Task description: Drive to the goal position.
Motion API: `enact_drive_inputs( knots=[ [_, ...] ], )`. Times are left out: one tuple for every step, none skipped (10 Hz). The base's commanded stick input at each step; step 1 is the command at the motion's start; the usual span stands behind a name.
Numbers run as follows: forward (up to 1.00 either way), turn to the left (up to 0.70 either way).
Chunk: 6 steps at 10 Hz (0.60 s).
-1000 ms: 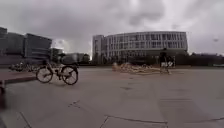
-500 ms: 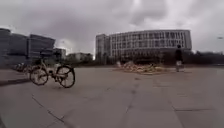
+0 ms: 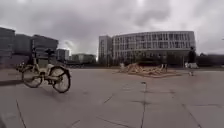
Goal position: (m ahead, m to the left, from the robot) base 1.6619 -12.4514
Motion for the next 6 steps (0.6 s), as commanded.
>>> enact_drive_inputs(
  knots=[
    [1.00,0.14],
    [1.00,0.16],
    [1.00,0.16],
    [1.00,0.16],
    [1.00,0.17],
    [1.00,0.17]
  ],
)
